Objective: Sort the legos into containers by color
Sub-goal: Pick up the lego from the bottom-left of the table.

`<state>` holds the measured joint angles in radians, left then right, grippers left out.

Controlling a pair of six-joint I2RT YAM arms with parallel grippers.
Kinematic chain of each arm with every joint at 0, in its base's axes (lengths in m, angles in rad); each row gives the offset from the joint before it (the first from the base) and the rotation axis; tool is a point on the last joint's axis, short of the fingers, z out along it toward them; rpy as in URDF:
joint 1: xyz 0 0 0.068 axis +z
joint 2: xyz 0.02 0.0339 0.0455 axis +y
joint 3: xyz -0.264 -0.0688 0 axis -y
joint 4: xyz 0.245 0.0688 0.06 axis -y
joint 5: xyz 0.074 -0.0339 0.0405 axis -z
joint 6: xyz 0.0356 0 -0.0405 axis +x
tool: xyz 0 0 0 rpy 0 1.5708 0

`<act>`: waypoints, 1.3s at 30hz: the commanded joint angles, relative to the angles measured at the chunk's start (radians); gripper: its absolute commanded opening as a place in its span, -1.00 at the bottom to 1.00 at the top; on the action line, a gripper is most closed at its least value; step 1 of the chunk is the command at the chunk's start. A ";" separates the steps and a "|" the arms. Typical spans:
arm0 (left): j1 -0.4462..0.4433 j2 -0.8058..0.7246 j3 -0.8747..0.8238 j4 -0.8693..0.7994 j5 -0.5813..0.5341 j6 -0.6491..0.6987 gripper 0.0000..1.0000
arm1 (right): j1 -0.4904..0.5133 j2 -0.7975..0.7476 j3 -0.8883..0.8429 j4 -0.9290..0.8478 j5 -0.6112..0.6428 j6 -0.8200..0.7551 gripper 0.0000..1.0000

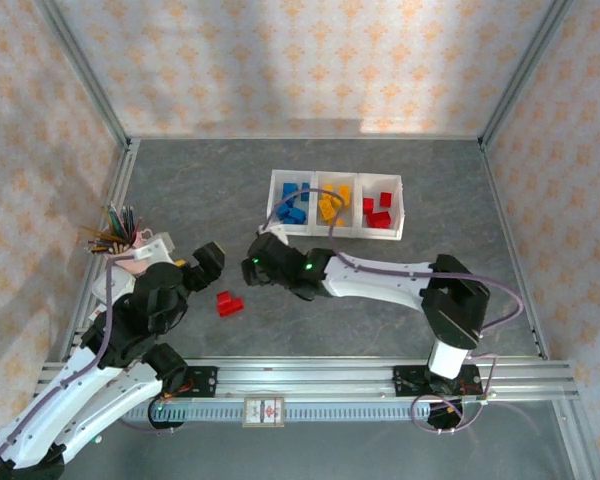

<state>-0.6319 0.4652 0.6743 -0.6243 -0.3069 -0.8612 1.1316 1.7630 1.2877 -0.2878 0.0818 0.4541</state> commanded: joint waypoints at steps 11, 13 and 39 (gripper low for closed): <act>0.009 -0.106 0.068 -0.295 -0.177 -0.166 0.98 | 0.136 0.200 0.176 -0.030 -0.045 0.058 0.57; 0.009 -0.127 0.065 -0.297 -0.188 -0.179 0.99 | 0.148 0.229 0.206 -0.036 -0.042 0.051 0.54; 0.009 -0.155 0.041 -0.252 -0.193 -0.177 0.98 | 0.160 0.422 0.386 -0.126 0.059 0.012 -0.32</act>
<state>-0.6273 0.3218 0.7124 -0.8791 -0.4801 -1.0431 1.2888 2.1872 1.6516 -0.3828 0.0875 0.4698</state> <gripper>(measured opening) 0.992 0.350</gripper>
